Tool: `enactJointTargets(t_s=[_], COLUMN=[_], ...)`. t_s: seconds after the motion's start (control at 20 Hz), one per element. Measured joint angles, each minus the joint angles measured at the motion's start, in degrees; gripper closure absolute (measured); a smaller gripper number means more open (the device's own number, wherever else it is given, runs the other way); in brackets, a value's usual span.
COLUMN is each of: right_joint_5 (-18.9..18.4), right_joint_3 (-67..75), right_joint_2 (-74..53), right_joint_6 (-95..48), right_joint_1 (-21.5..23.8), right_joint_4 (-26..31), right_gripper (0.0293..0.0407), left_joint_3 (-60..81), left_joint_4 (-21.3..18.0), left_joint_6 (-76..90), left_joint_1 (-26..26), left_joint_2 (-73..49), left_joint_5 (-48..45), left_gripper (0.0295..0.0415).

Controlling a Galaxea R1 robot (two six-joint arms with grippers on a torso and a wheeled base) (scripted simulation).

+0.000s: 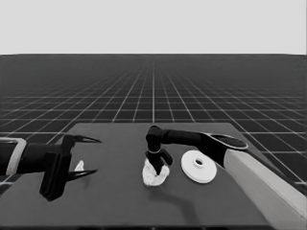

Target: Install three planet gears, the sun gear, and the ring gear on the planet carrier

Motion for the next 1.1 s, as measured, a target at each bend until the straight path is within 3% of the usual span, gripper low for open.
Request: enactJointTargets(t_s=[0.05, 0.15, 0.3, 0.5, 0.55, 0.6, 0.65, 0.75, 1.0, 1.05, 1.1], right_joint_5=[-1.53, -2.28, -2.29, -2.24, 6.19, 11.13, 14.00, 16.75, 18.15, 6.60, 3.98], right_joint_3=[2.23, 3.74, 4.11, 4.16, 30.38, 50.82, 62.80, 74.25, 79.83, 65.76, 48.57], right_joint_2=[-0.53, -0.80, -0.93, -0.97, -16.79, -41.02, -56.13, -69.42, -75.51, -61.97, -51.57], right_joint_6=[-22.51, -45.14, -54.91, -57.16, -80.82, -95.77, -104.55, -112.77, -116.81, -94.04, -85.81], right_joint_1=[2.78, 6.20, 7.53, 7.78, 0.67, -6.15, -9.82, -12.88, -14.17, 3.96, 10.07], right_joint_4=[2.44, 4.99, 6.25, 6.56, -5.98, -13.51, -17.95, -22.09, -24.15, -1.38, 5.41], right_gripper=[0.0307, 0.0312, 0.0315, 0.0315, 0.0295, 0.0305, 0.0311, 0.0315, 0.0315, 0.0303, 0.0307], left_joint_3=[0.00, 0.00, 0.00, 0.00, 0.00, 0.00, 0.00, 0.00, 0.00, 0.00, 0.00], left_joint_4=[0.00, 0.00, 0.00, 0.00, 0.00, 0.00, 0.00, 0.00, 0.00, 0.00, 0.00], left_joint_6=[0.00, 0.00, 0.00, 0.00, 0.00, 0.00, 0.00, 0.00, 0.00, 0.00, 0.00], left_joint_1=[0.00, 0.00, 0.00, 0.00, 0.00, 0.00, 0.00, 0.00, 0.00, 0.00, 0.00], left_joint_2=[0.00, 0.00, 0.00, 0.00, 0.00, 0.00, 0.00, 0.00, 0.00, 0.00, 0.00], left_joint_5=[0.00, 0.00, 0.00, 0.00, 0.00, 0.00, 0.00, 0.00, 0.00, 0.00, 0.00], left_gripper=[0.0326, 0.0326, 0.0326, 0.0326, 0.0326, 0.0326, 0.0326, 0.0326, 0.0326, 0.0326, 0.0326])
